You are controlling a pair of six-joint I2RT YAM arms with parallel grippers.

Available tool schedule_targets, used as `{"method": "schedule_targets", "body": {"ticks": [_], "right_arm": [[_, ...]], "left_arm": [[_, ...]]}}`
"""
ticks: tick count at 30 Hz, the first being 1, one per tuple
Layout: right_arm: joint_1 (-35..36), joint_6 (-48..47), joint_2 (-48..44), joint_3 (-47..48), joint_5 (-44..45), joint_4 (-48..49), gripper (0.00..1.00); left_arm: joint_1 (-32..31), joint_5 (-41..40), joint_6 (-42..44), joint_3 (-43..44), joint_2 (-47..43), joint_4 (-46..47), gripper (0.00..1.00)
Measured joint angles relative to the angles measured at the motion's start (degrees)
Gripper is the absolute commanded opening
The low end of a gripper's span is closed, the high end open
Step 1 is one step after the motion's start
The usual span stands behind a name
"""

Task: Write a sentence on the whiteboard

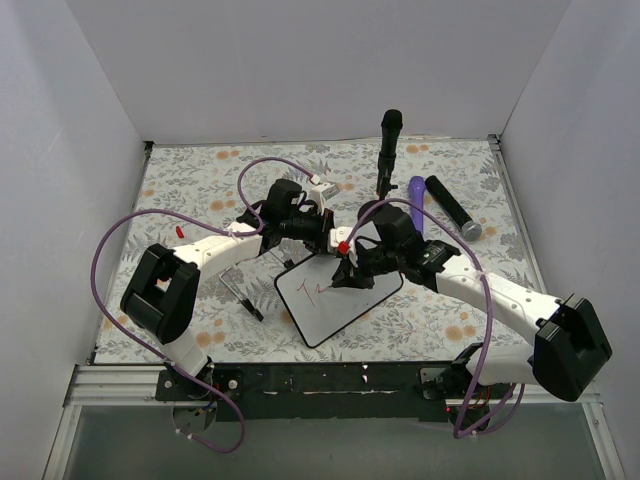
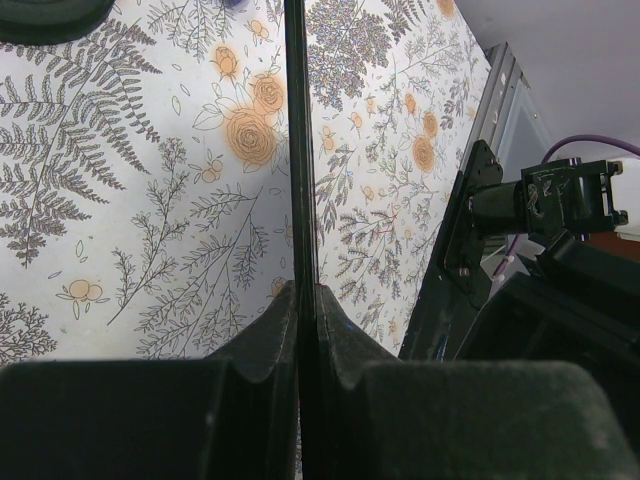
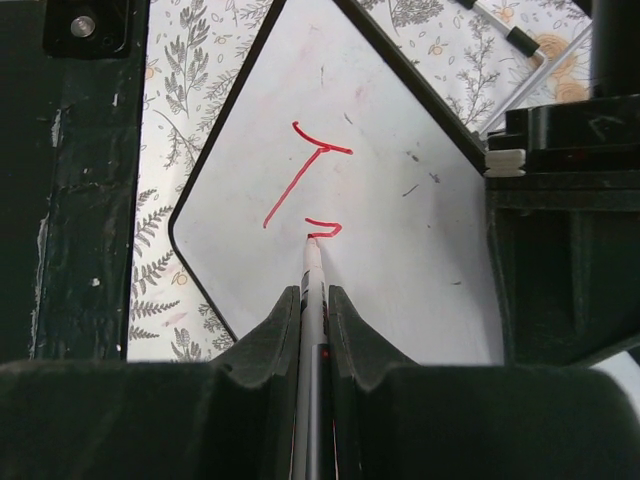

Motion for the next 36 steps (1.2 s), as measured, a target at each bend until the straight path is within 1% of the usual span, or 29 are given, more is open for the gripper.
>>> {"method": "schedule_targets", "body": {"ticks": [11,27,31,36], "right_arm": [[0.8,0.3,1.8,0.3,-1.0,-1.4,0.01],[0.5,1.8,1.9,2.6,-0.8,-1.2,0.01],[-1.0,-0.3,1.3,2.6,-5.7,-2.6,0.01],[-3.1,-2.7,-2.1,2.6,-10.0,-4.3,0.01]], "left_arm": [[0.0,0.2,0.2,0.0,0.0,0.0,0.0],[0.0,0.4,0.2,0.0,0.0,0.0,0.0],[0.0,0.5,0.3,0.0,0.0,0.0,0.0],[0.0,0.6,0.5,0.0,0.0,-0.4,0.0]]}}
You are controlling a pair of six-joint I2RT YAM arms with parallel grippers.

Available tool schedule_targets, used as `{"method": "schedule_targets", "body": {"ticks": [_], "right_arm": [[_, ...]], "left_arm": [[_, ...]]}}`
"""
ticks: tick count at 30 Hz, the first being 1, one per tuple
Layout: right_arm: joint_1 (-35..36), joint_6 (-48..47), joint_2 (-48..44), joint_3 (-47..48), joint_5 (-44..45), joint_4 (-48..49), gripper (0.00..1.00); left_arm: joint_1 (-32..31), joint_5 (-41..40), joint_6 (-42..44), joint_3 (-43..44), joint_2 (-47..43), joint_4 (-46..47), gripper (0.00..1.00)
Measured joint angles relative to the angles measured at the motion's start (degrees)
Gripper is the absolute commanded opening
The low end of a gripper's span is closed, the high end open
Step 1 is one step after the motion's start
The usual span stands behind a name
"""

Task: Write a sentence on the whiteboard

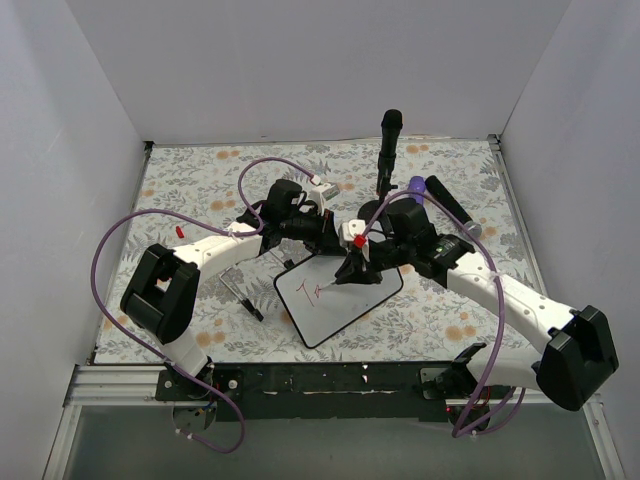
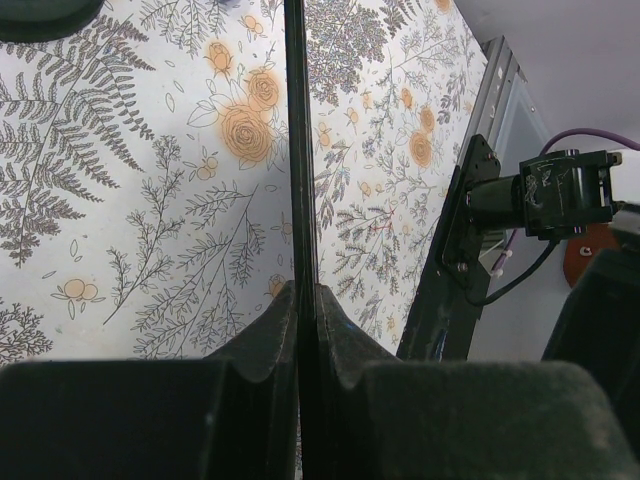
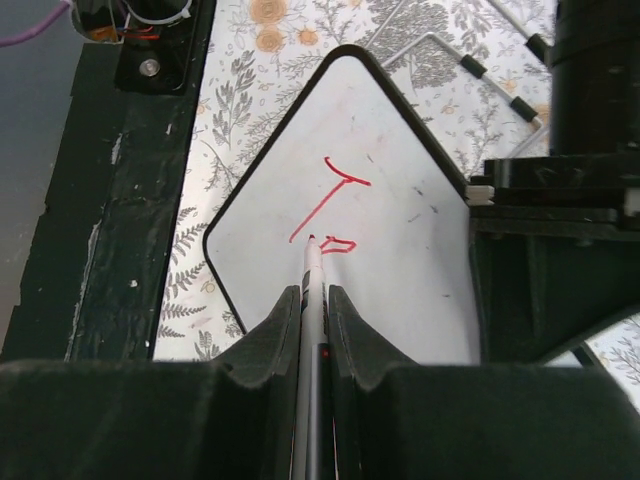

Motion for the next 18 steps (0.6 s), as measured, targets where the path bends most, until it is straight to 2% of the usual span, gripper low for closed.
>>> {"method": "schedule_targets", "body": {"ticks": [7,18], "right_arm": [[-3.4,0.0,-1.7,-0.9,-0.6,0.7,0.01],[-4.0,-0.4,-2.3,-2.4,-0.7,0.8,0.01]], "left_arm": [[0.0,0.2,0.2,0.0,0.0,-0.1,0.0],[0.0,0.3,0.3,0.0,0.0,-0.2,0.0]]}}
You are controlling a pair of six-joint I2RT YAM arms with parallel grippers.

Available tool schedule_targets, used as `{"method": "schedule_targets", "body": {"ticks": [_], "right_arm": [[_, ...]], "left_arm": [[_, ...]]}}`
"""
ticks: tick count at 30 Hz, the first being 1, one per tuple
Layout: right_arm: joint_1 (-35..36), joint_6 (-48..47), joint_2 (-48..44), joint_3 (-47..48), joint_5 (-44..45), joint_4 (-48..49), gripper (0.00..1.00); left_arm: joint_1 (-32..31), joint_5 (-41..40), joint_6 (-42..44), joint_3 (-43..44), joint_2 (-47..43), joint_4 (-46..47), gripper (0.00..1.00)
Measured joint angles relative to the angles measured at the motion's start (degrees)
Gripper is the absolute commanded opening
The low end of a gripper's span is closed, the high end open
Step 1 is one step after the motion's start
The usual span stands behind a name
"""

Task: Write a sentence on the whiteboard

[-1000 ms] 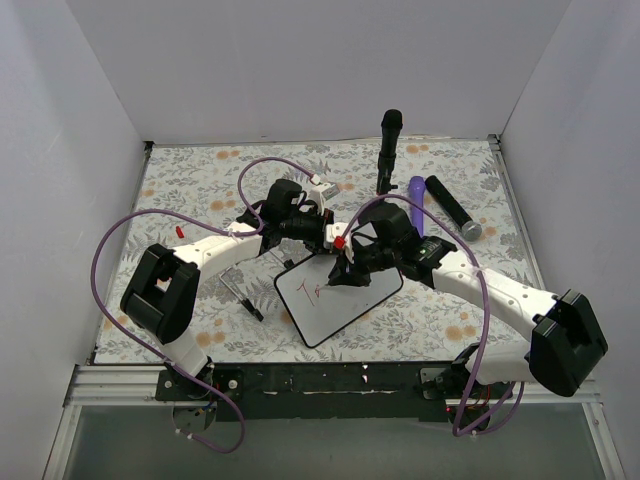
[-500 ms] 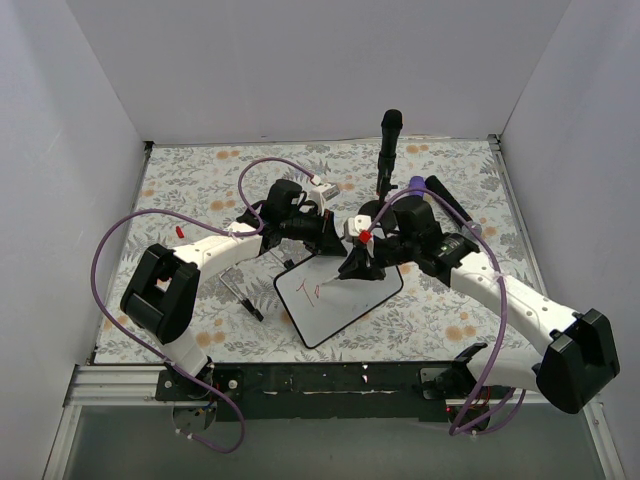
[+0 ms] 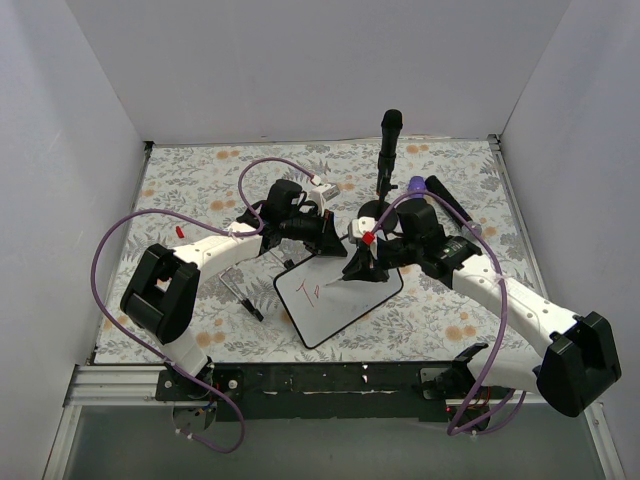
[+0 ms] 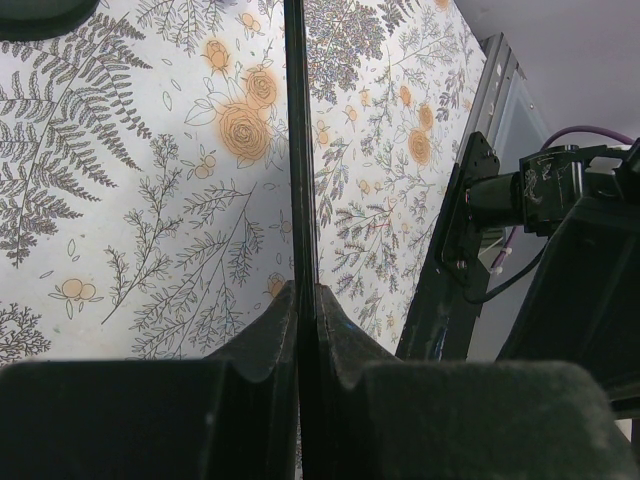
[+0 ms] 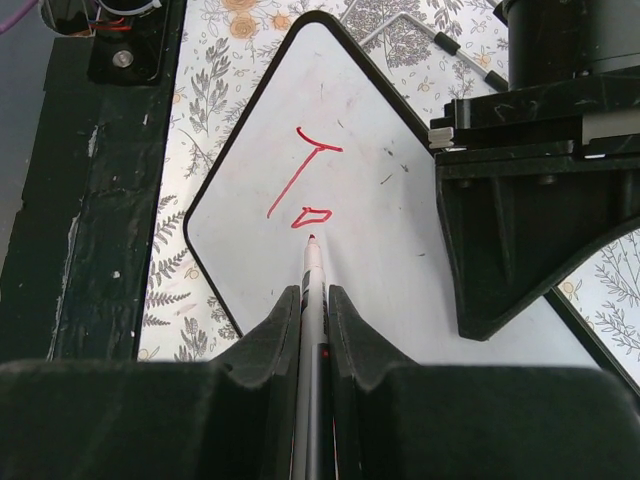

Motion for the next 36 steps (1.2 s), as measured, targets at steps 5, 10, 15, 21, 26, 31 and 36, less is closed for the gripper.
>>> {"method": "schedule_targets", "body": {"ticks": [5,10,15,21,26,31,36], "right_arm": [[-0.1,0.1,0.0,0.0,0.0,0.9,0.01],[-0.1,0.3,0.0,-0.1,0.3,1.4,0.01],[-0.2,0.5,0.0,-0.1,0.4,2.1,0.01],[-0.4,0.5,0.0,-0.1,0.8,2.3,0.01],[-0.4,0.8,0.7,0.2,2.0,2.2,0.01],[-0.3,1.8,1.3,0.6,4.4,2.4,0.01],[0.5,2.8,1.8,1.0,6.3,2.6,0.01]], "left_arm": [[0.0,0.0,0.0,0.0,0.0,0.0,0.0],[0.0,0.1,0.0,0.0,0.0,0.0,0.0],[0.0,0.1,0.0,-0.1,0.0,0.0,0.0],[0.0,0.1,0.0,-0.1,0.0,0.0,0.0],[0.0,0.1,0.0,-0.1,0.0,0.0,0.0],[0.0,0.1,0.0,-0.1,-0.1,0.0,0.0],[0.0,0.1,0.0,-0.1,-0.1,0.0,0.0]]}}
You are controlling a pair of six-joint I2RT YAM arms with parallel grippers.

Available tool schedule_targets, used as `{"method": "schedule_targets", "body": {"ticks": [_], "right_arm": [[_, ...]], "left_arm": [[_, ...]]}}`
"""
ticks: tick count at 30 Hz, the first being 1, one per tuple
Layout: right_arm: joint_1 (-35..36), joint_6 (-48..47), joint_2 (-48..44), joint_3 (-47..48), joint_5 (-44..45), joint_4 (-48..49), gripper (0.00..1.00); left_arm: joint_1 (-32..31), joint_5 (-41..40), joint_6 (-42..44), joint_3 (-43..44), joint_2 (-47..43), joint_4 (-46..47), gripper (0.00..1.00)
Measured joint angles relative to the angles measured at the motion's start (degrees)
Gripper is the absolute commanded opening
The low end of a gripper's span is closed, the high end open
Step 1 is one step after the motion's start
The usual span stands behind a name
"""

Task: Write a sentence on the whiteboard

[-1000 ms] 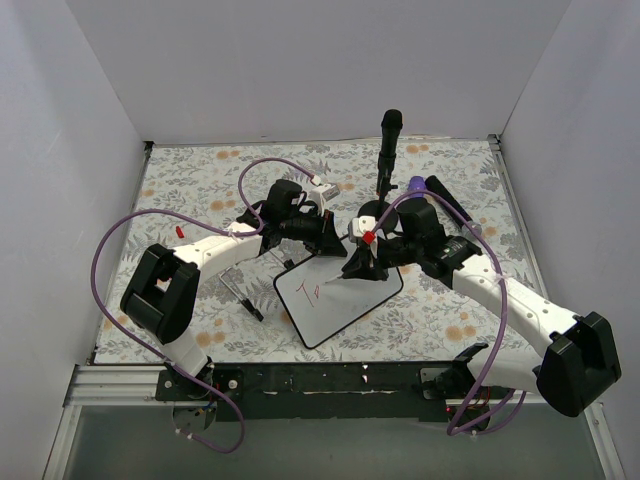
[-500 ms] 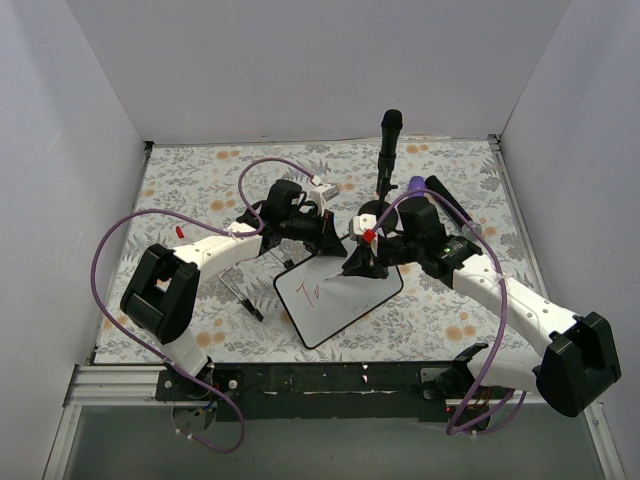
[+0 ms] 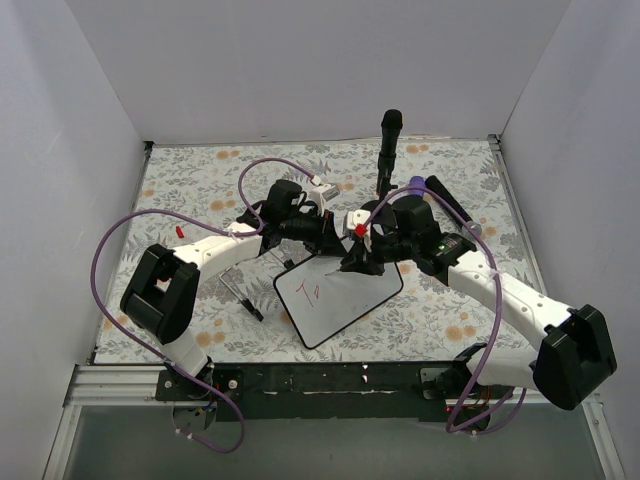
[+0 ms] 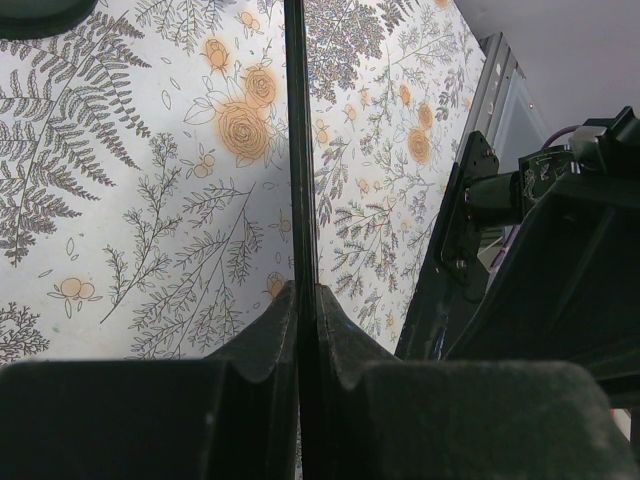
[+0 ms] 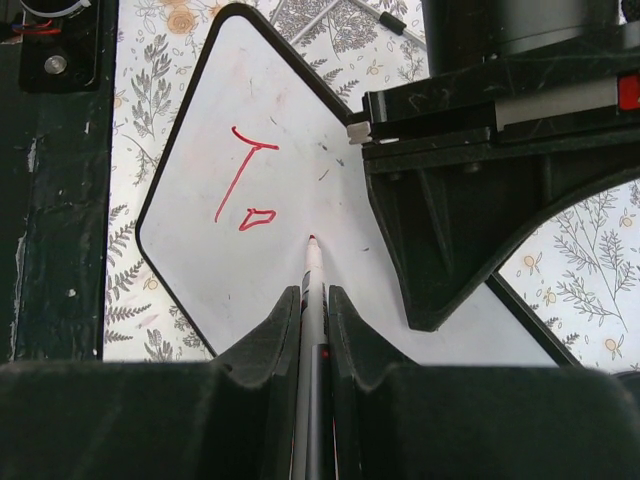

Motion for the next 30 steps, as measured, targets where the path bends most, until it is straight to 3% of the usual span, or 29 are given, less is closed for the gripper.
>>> {"method": "schedule_targets", "body": {"ticks": [17,30], "right_arm": [[1.5,2.8,2.6,1.9,1.9,2.4,0.01],[1.5,-0.4,2.5,1.7,1.2,0.3,0.01]], "left_arm": [[0.0,0.0,0.0,0.0,0.0,0.0,0.0],[0.1,0.0,0.0,-0.3,-0.2,0.1,0.0]]}}
